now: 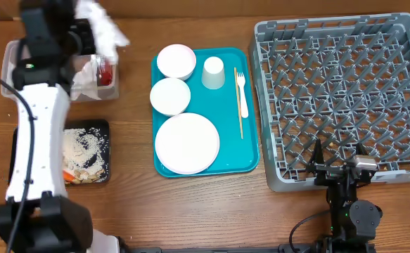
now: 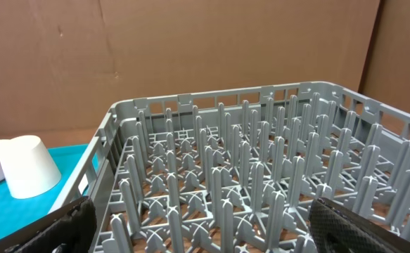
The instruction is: Sort waste into correct bins and load items into the dishwasher rack
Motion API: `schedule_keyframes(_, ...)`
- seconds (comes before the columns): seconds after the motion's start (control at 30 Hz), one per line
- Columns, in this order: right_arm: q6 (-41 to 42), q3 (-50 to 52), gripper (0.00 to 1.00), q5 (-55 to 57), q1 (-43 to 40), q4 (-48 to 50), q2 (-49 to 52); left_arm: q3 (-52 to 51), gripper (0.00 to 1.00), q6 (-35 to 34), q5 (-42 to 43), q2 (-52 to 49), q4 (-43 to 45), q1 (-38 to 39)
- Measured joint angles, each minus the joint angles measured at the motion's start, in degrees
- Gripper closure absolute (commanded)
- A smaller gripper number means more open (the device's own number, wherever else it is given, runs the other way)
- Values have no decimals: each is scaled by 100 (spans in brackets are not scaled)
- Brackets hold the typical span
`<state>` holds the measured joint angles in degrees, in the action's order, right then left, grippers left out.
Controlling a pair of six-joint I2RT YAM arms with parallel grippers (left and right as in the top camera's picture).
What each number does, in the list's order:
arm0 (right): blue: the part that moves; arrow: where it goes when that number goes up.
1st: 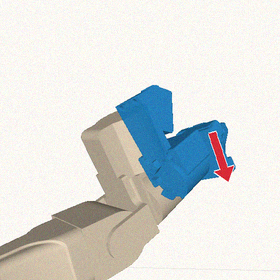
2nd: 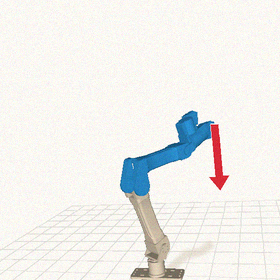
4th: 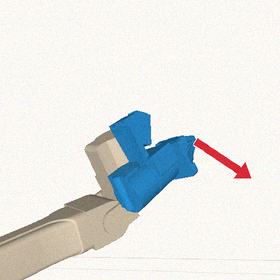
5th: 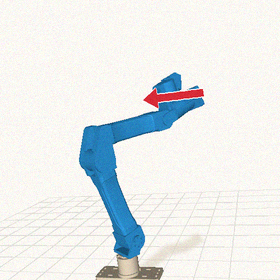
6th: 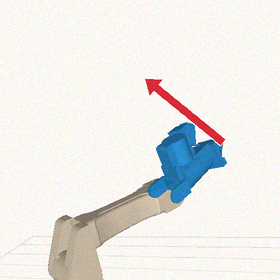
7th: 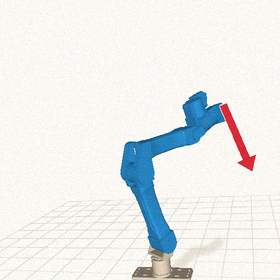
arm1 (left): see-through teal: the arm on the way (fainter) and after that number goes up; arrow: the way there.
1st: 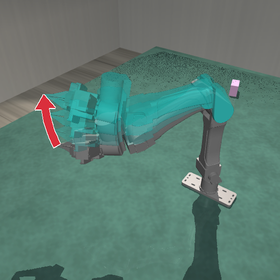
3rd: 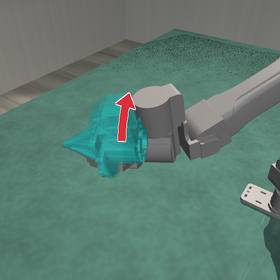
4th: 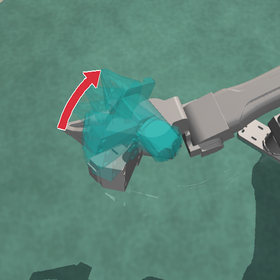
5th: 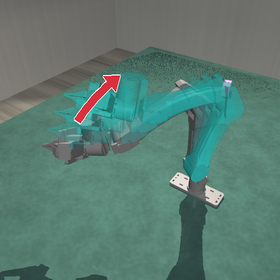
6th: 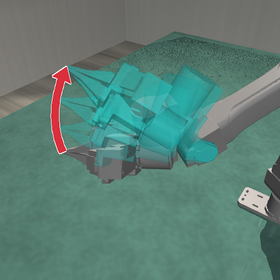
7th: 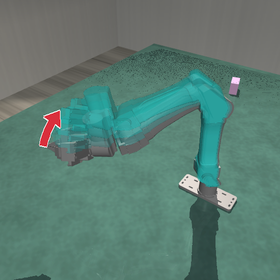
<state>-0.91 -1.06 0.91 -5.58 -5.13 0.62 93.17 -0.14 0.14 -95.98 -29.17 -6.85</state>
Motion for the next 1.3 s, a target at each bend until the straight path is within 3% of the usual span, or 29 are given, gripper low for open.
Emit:
schedule_keyframes(0.07,0,0,0,-2,0,4,0,0,46,-11,-26,-319,0,-498)
schedule_keyframes(0.1,0,0,0,0,0,4,0,0,12,-11,-26,-426,0,-623)
schedule_keyframes(0.13,0,0,0,0,0,4,0,0,0,-24,-22,-581,-2,-811)
schedule_keyframes(0.3,2,0,0,0,0,0,0,-2,0,-125,-66,-1102,-262,-1497)
schedule_keyframes(0.43,0,0,0,-2,0,7,0,-2,0,-525,33,-1095,-374,-1537)
schedule_keyframes(0.6,0,0,0,0,0,2,0,0,0,-1650,1449,-885,-1172,-1526)
schedule_keyframes(0.7,2,0,0,-2,0,2,0,7,0,-1939,2297,-684,-1766,-1526)
schedule_keyframes(0.87,2,0,0,-2,0,4,0,20,0,-1615,3316,-625,-2789,-1449)
schedule_keyframes(0.93,0,0,0,-2,0,2,0,20,0,-1611,3198,-623,-2924,-1390)
schedule_keyframes(1.17,-59,0,0,125,0,20,0,22,0,-3650,1609,-621,-3580,-1982)
schedule_keyframes(1.3,-61,0,0,160,0,22,0,22,0,-3958,1152,-621,-3709,-2472)
